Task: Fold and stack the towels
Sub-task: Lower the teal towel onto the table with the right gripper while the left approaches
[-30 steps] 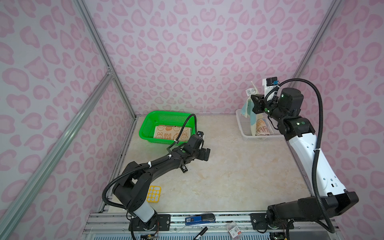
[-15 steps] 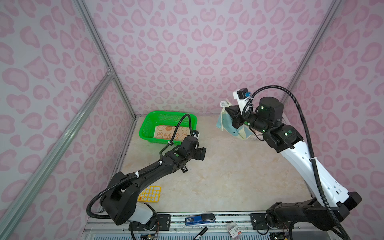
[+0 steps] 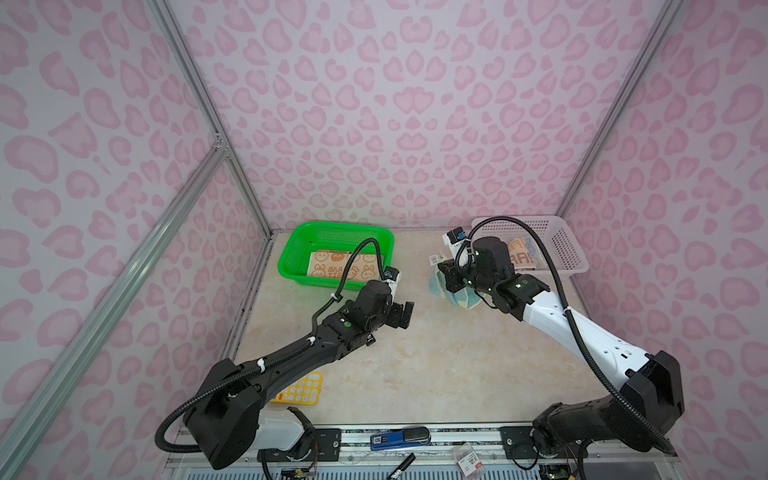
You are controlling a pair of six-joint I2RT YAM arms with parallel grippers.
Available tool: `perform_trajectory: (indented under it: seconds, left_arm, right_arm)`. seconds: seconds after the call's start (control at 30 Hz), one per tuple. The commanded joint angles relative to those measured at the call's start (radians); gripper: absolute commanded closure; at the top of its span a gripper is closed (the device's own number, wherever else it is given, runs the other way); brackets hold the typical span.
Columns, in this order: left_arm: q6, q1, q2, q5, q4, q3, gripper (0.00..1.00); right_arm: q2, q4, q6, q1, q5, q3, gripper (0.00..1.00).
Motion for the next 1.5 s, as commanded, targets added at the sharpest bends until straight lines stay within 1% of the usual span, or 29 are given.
perform_trajectory:
  seconds: [0.0,0.17,0.23,0.47,0.6,0.7,0.8,0.87,0.93,0.97,1.07,1.1,1.23,1.33,1.47]
  left_arm:
    - [0.015,-0.032,0.048,-0.047,0.105,0.041,0.02]
    - [0.046,-0.090,0.134,-0.118,0.219,0.077,0.02]
    - [0.049,-0.102,0.158,-0.128,0.255,0.089,0.02]
    - [-0.002,-0.117,0.251,-0.140,0.285,0.159,0.02]
    - [-0.032,-0.118,0.306,-0.165,0.309,0.189,0.00]
    - [-0.049,-0.119,0.334,-0.179,0.320,0.203,0.05]
    - [-0.058,-0.118,0.353,-0.184,0.316,0.215,0.15]
    - [-0.058,-0.118,0.366,-0.181,0.317,0.216,0.25]
    - [-0.050,-0.118,0.374,-0.176,0.325,0.212,0.49]
    - [-0.046,-0.117,0.375,-0.172,0.325,0.211,0.58]
    - [-0.032,-0.112,0.369,-0.173,0.303,0.210,0.94]
    - [-0.029,-0.109,0.362,-0.181,0.291,0.207,0.97]
    - [-0.015,-0.090,0.313,-0.246,0.249,0.170,0.97]
    - [0.002,-0.063,0.260,-0.308,0.186,0.150,0.97]
    - [0.046,-0.029,0.186,-0.375,0.129,0.119,0.97]
  right_arm:
    - [0.008,0.059,0.028,0.006,-0.001,-0.011,1.00]
    - [0.005,0.067,0.035,0.007,0.006,-0.021,1.00]
    - [0.002,0.070,0.035,0.008,0.012,-0.027,1.00]
    - [-0.005,0.072,0.034,0.007,0.020,-0.031,1.00]
    - [-0.016,0.080,0.036,0.007,0.018,-0.033,1.00]
    - [-0.026,0.085,0.037,0.008,0.022,-0.037,1.00]
    - [-0.032,0.085,0.037,0.007,0.025,-0.038,1.00]
    - [-0.038,0.087,0.038,0.006,0.023,-0.042,1.00]
    - [-0.046,0.090,0.040,0.005,0.025,-0.049,1.00]
    - [-0.049,0.090,0.040,0.005,0.026,-0.053,1.00]
    - [-0.057,0.082,0.037,0.005,0.043,-0.062,1.00]
    - [-0.058,0.076,0.033,0.005,0.050,-0.064,1.00]
    - [-0.065,0.043,0.013,0.007,0.080,-0.070,1.00]
    - [-0.063,0.014,0.000,0.015,0.087,-0.077,1.00]
    - [-0.047,0.001,0.002,0.052,0.087,-0.089,1.00]
